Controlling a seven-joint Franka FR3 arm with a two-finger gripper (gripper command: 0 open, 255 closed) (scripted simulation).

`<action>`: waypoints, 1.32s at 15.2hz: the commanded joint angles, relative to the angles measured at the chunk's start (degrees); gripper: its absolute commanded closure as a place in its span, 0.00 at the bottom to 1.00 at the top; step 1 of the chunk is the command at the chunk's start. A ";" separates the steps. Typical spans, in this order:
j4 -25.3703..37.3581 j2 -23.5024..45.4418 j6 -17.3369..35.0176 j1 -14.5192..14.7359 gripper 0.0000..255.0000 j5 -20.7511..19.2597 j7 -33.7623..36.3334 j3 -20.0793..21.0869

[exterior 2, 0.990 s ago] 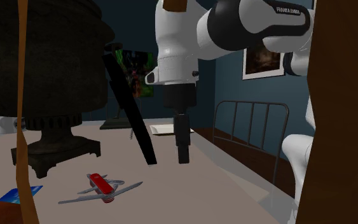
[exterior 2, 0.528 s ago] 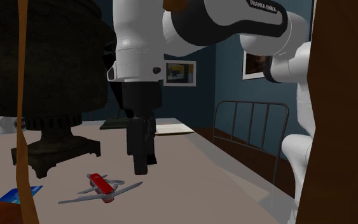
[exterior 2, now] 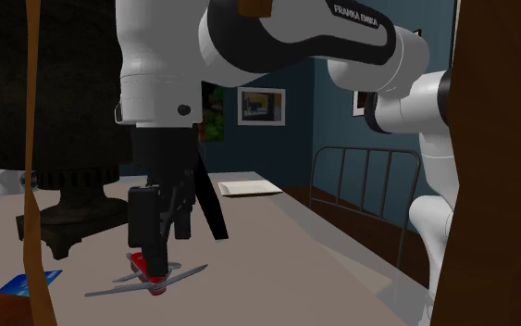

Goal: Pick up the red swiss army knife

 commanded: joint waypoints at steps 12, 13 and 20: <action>-3.77 -0.17 3.64 -0.14 1.00 0.01 0.10 -0.04; -3.78 -0.17 3.64 -0.14 1.00 0.01 0.10 -0.04; 0.91 0.38 -0.49 0.06 1.00 -0.06 0.01 0.00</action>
